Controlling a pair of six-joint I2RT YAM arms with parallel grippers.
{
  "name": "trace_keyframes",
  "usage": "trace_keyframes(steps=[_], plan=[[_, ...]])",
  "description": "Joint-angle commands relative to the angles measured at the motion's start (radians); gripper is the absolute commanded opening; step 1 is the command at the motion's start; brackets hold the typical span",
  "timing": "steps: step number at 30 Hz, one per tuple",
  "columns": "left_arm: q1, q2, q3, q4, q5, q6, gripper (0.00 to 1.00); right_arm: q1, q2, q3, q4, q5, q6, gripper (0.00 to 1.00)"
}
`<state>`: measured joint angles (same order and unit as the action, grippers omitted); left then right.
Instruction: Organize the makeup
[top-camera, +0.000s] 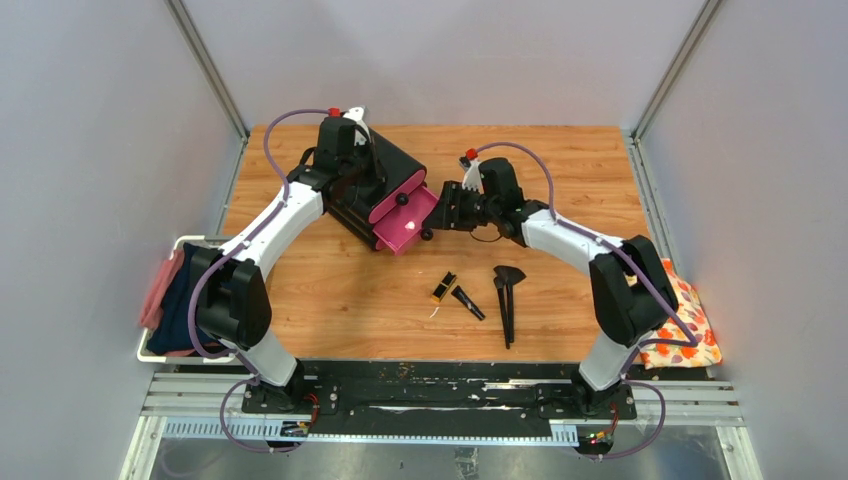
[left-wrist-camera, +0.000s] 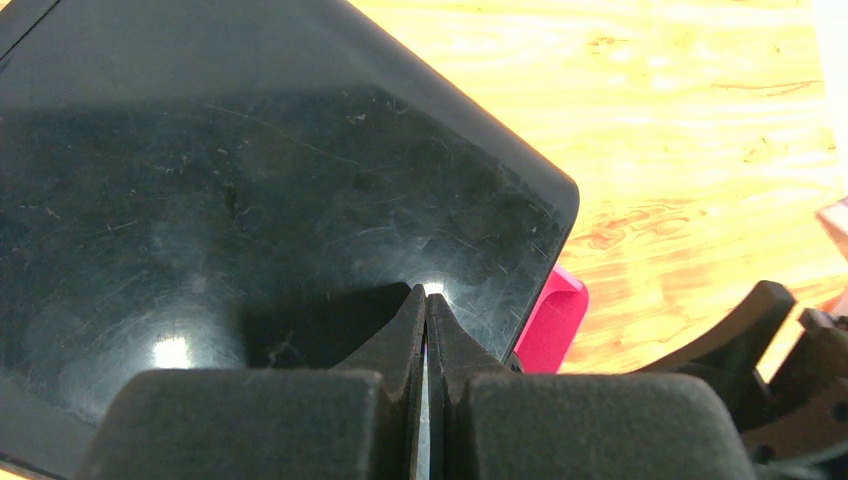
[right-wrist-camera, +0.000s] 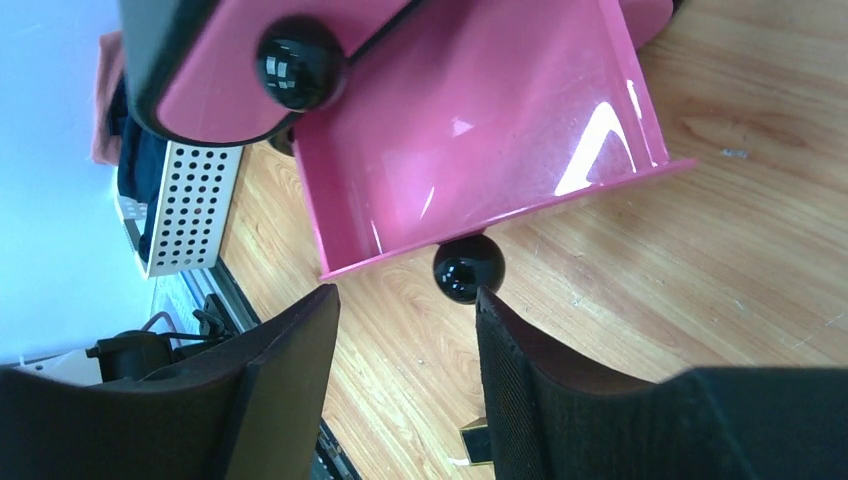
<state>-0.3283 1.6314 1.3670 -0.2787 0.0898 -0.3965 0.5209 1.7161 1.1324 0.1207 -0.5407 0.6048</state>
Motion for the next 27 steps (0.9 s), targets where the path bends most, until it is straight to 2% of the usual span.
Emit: trace_keyframes(steps=[1,5,9,13,19,23,27], plan=[[0.006,0.023,-0.019,-0.105,-0.001,0.009,0.0,-0.007,-0.054,0.035,-0.092,0.026,-0.079,0.57],[0.006,0.021,-0.019,-0.108,-0.005,0.012,0.0,-0.004,-0.103,0.017,-0.14,0.053,-0.104,0.57],[0.006,0.021,-0.019,-0.108,-0.01,0.014,0.0,0.017,-0.173,0.008,-0.309,0.152,-0.188,0.54],[0.006,0.031,-0.016,-0.099,0.002,0.003,0.0,0.07,-0.248,-0.031,-0.461,0.279,-0.246,0.53],[0.006,0.034,-0.005,-0.1,0.011,-0.002,0.0,0.177,-0.3,-0.136,-0.601,0.397,-0.256,0.53],[0.006,0.026,-0.005,-0.1,0.01,-0.004,0.0,0.26,-0.283,-0.204,-0.628,0.462,-0.229,0.53],[0.006,0.02,-0.009,-0.095,0.022,-0.01,0.0,0.286,-0.244,-0.233,-0.614,0.525,-0.225,0.54]])
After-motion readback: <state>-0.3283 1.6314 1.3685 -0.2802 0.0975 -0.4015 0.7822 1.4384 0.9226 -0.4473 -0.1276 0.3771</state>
